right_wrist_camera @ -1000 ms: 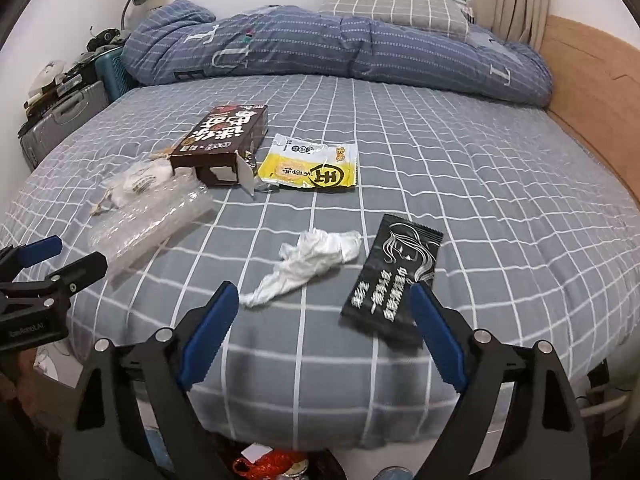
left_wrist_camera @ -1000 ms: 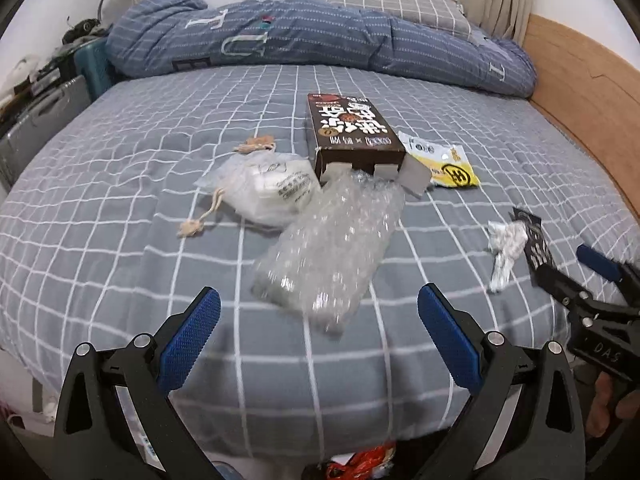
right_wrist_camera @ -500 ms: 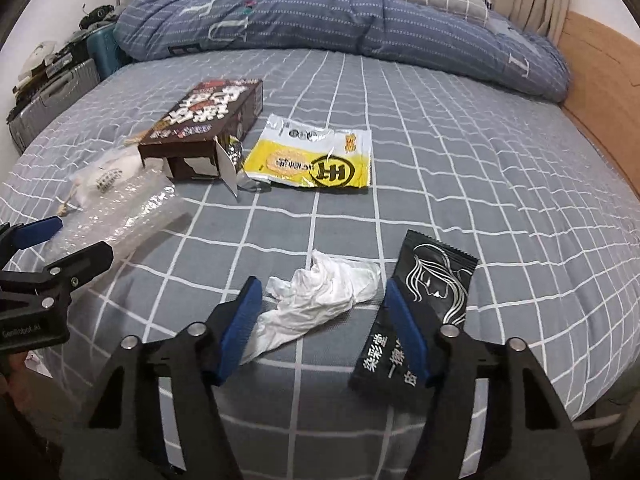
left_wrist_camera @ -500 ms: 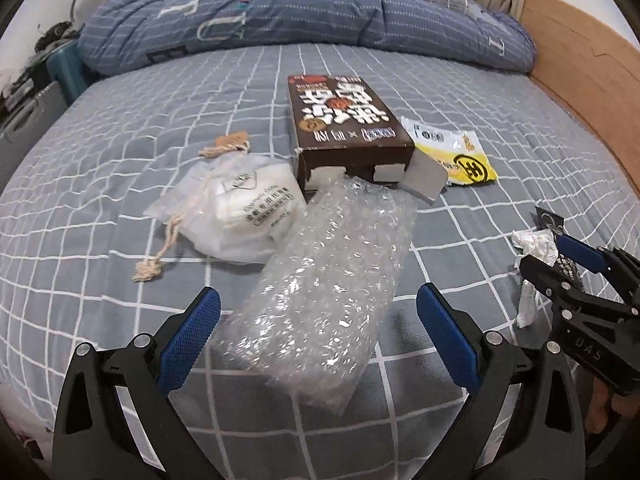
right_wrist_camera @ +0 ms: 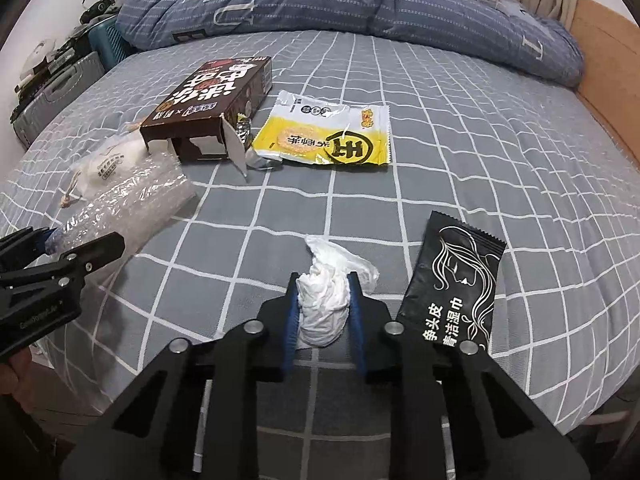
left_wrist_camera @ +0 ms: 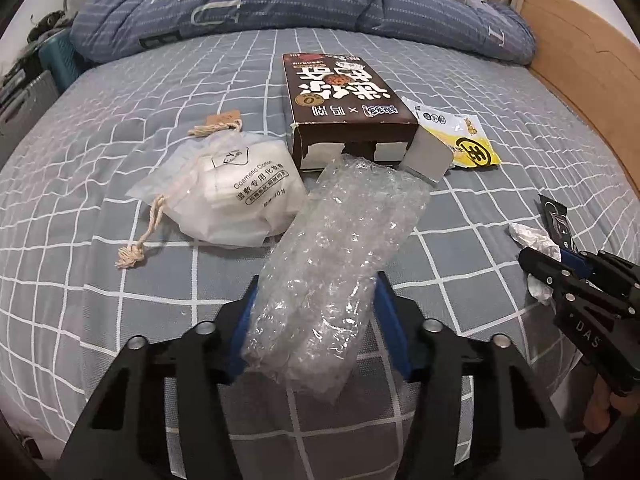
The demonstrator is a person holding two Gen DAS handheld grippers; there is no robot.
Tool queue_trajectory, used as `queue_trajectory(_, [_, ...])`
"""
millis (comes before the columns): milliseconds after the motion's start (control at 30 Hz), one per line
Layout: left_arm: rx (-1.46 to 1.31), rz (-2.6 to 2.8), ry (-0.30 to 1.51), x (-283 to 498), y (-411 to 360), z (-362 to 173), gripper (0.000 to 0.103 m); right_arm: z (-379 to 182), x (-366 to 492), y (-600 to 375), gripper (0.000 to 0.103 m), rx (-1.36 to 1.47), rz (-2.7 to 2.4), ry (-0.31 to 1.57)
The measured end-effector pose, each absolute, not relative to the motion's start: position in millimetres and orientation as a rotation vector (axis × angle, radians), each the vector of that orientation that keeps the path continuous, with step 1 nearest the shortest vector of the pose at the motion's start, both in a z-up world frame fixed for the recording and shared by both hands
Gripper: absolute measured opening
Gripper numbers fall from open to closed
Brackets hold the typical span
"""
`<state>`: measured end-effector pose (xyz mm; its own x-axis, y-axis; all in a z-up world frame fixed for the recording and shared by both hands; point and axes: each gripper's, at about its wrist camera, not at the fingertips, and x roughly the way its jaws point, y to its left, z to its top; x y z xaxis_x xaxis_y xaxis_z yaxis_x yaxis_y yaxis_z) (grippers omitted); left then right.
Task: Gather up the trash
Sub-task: 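Carry the bubble wrap and tissue with both grippers over the bin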
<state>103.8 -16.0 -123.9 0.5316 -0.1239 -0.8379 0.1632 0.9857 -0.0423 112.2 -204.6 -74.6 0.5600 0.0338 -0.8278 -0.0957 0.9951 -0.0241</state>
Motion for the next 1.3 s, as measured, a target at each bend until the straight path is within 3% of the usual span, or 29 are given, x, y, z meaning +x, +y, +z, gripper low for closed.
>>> queue_trajectory(167, [0.032, -0.186, 1.001, 103.6, -16.5, -126.9, 0.037, -74.9, 112.5, -206.5, 0.019, -0.058, 0.076, 0.978])
queue_trajectory(400, [0.006, -0.188, 0.984, 101.7, -14.0, -122.6, 0.032, -69.3, 110.4, -207.9, 0.019, -0.049, 0.079, 0.961])
queue_trajectory(1300, [-0.008, -0.178, 0.891, 71.5, -15.4, -68.6, 0.031, -8.1, 80.3, -207.3, 0.019, -0.036, 0.078, 0.848])
